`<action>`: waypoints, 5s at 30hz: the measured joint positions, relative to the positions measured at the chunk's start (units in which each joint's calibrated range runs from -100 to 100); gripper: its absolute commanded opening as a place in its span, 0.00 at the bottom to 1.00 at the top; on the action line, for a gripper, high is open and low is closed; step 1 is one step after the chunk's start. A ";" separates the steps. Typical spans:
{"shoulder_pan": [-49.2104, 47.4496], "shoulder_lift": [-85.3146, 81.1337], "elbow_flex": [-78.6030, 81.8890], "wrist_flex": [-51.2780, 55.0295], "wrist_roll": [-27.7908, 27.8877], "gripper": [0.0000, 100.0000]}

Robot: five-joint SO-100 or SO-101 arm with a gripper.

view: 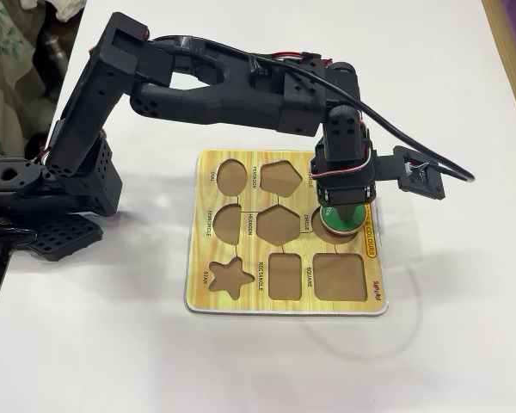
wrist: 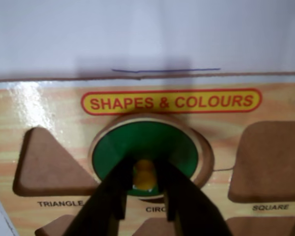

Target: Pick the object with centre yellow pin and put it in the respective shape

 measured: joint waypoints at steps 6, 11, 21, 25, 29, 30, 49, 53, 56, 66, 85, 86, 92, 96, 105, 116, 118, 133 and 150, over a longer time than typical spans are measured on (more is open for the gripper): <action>0.00 0.00 0.00 0.00 0.26 0.01; 0.94 0.00 0.00 0.00 0.26 0.01; 2.81 0.00 0.00 0.00 0.26 0.01; 2.81 0.00 0.72 0.00 0.26 0.01; 2.81 -0.09 2.52 -0.69 0.26 0.01; 2.81 -0.09 2.61 -0.69 0.26 0.01; 2.81 -0.52 5.40 -0.60 0.26 0.01; 2.81 -0.52 6.12 -0.60 0.26 0.02; 2.71 -0.52 6.12 -0.60 0.26 0.02; 1.96 -0.77 6.74 -0.51 0.26 0.12; 0.00 -16.67 14.66 0.00 0.16 0.12; 0.00 -18.21 16.19 0.00 0.16 0.12; -0.09 -29.47 25.72 0.00 0.16 0.12; -0.56 -38.14 32.91 0.00 0.16 0.12; -0.65 -58.51 48.74 0.00 0.16 0.12; -0.75 -84.28 66.82 0.00 0.16 0.12; -0.75 -89.35 69.69 0.00 0.16 0.12; -1.22 -127.75 85.16 0.09 0.16 0.12; -0.84 -133.68 112.14 0.09 0.10 0.12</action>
